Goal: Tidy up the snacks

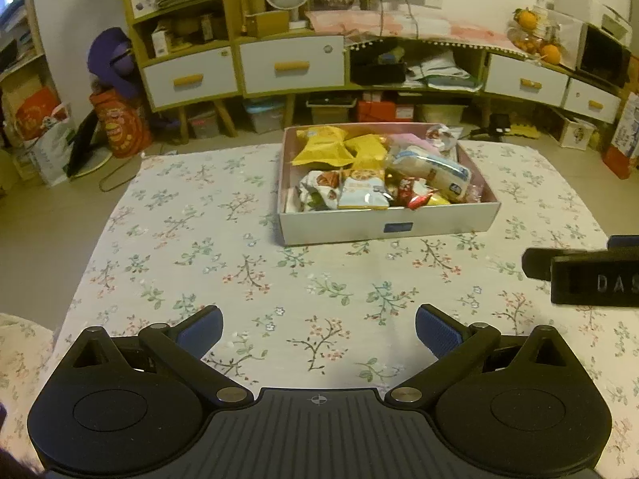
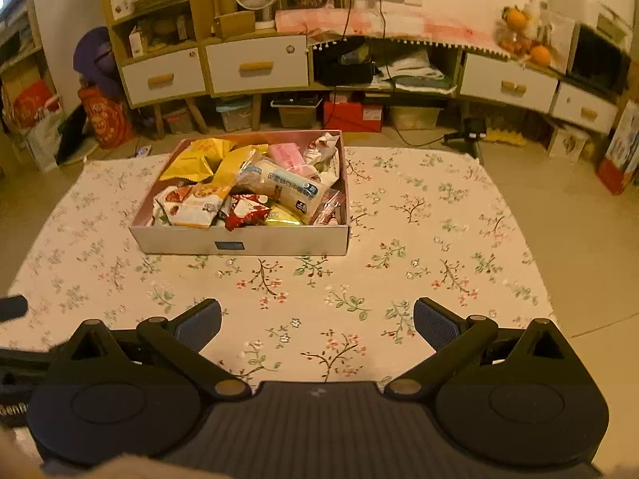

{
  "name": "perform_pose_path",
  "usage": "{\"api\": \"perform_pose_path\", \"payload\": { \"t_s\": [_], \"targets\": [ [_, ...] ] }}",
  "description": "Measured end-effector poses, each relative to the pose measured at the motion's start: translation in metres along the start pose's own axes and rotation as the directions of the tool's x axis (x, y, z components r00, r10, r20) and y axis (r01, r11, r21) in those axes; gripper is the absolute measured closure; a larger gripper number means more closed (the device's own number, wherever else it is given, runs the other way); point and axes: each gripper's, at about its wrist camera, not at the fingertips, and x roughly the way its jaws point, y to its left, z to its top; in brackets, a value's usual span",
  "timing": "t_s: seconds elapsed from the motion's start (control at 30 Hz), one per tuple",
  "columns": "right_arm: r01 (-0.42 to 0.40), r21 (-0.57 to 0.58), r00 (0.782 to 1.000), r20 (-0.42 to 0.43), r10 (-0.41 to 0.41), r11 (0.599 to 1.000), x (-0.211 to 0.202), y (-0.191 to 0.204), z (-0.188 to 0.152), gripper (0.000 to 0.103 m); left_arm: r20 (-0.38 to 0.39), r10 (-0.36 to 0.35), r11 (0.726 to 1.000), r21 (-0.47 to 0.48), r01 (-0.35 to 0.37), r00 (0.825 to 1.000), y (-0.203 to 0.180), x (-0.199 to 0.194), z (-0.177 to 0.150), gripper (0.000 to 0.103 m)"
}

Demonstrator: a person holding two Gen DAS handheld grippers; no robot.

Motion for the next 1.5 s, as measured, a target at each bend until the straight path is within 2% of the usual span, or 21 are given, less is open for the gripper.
{"api": "perform_pose_path", "payload": {
  "t_s": [0.23, 1.5],
  "targets": [
    [0.027, -0.056, 0.999, 0.020, -0.026, 0.998, -0.0002, 0.0066, -0.0032, 0.000, -0.020, 0.024, 1.000, -0.007, -0.024, 0.999, 0.0014, 0.0081, 0.0026, 0.000],
    [0.022, -0.048, 1.000, 0.017, -0.021, 0.999, -0.0033, 0.0064, -0.0031, 0.000, -0.026, 0.029, 1.000, 0.003, -0.029, 0.999, -0.0023, 0.0078, -0.0005, 0.000]
  ]
}}
